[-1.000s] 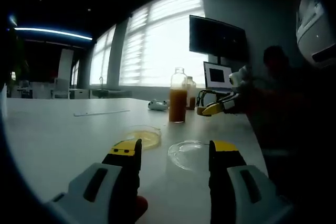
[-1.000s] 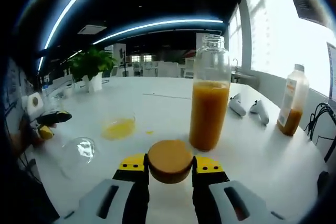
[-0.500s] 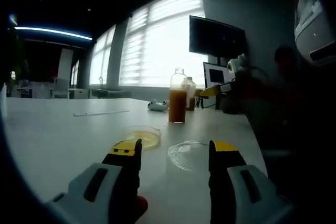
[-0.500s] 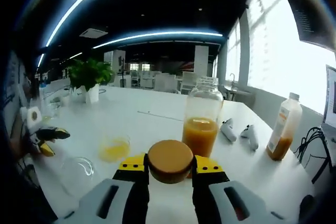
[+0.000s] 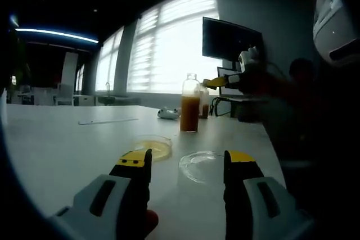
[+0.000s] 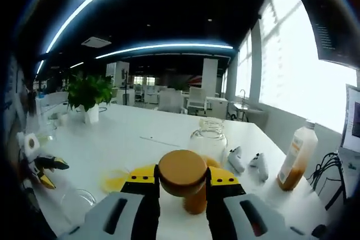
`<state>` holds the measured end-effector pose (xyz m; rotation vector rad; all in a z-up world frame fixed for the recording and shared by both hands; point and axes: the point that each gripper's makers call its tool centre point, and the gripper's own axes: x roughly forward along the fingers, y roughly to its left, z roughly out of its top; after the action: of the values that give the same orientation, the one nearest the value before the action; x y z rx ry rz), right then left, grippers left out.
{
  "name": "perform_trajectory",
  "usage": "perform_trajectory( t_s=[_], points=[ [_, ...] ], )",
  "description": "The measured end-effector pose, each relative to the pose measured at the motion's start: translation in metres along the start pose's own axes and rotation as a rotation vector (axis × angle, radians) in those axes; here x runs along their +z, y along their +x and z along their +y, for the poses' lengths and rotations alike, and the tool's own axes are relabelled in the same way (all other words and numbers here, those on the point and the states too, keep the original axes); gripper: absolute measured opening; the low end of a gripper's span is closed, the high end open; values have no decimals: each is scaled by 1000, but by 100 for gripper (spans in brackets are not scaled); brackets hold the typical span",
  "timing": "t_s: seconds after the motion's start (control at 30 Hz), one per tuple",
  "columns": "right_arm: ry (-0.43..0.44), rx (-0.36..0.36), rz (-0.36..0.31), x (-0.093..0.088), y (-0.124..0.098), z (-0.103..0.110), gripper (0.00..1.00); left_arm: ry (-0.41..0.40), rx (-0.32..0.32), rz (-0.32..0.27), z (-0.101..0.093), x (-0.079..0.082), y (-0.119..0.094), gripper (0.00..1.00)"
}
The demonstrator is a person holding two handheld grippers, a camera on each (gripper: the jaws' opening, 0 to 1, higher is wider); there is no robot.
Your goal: Open the Petri dish lid, place the lid on the table, pour the liquid culture medium into the Petri dish, pick up the Petri dish lid from the table, and close the Petri dish
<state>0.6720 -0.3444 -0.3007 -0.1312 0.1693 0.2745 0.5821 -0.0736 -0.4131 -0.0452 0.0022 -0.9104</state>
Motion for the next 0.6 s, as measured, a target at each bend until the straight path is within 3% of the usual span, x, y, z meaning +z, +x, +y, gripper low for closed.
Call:
perform_trajectory(
  t_s=[0.6],
  points=[
    [-3, -47, -42, 40, 17, -23, 26, -8, -3, -3, -7, 2, 0, 42]
  ],
)
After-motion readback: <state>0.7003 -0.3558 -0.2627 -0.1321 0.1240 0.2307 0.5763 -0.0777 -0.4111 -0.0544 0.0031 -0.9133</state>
